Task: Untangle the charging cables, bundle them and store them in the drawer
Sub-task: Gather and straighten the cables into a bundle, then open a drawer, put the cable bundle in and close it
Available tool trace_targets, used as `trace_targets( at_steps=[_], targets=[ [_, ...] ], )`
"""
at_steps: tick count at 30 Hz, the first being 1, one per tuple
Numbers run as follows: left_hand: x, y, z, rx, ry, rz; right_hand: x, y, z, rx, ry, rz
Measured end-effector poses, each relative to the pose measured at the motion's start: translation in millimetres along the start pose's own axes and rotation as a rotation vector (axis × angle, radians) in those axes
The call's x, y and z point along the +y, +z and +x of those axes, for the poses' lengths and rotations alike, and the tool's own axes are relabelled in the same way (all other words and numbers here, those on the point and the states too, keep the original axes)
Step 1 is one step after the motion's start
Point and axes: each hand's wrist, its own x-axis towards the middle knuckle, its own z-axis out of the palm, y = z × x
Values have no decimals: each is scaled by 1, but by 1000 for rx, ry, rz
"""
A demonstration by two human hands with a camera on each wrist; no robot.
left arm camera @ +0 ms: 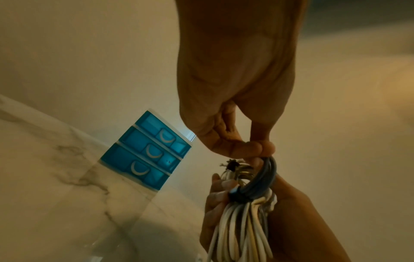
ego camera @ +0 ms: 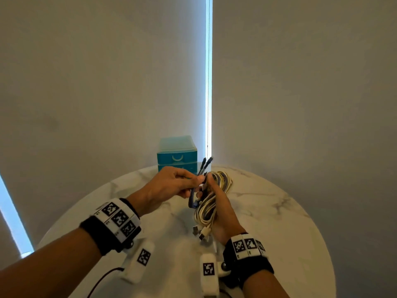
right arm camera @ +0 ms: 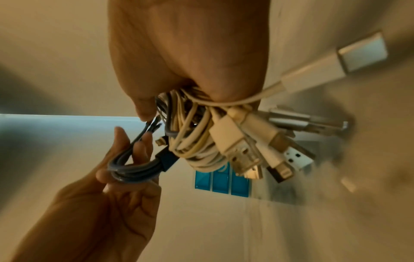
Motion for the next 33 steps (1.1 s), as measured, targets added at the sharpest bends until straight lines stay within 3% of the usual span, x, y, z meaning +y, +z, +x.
trace_targets(
  at_steps=[2, 4, 7, 11, 16, 18, 20, 23, 28, 33],
  targets=[
    [-2, 4, -1, -49, -26, 34, 4, 6, 2, 17, 24, -41],
    [-2, 9, -3, -96, -45, 82, 7, 7, 1, -38, -14, -23],
    [-4, 21, -7, -156, -52, 184, 2, 6, -13, -101, 52, -4],
    [-11, 43, -9, 4, 6, 318, 3, -14, -9, -70, 75, 118],
    [-6, 36, 12, 195, 110, 102, -1, -25, 2, 83, 85, 265],
    [-5, 22, 34, 222, 159, 293, -1, -35, 10, 135, 91, 309],
    [-10, 7, 60, 202, 194, 679, 1, -42, 15, 143, 96, 374],
    [-28, -14, 91, 168, 112, 1131, 4, -47, 22, 72, 70, 508],
    [-54, -23, 118, 136, -73, 1325, 5, -51, 28, 1, 43, 685],
    [-67, -21, 129, 198, -89, 1278, 1, -55, 30, -64, 8, 765]
  ],
)
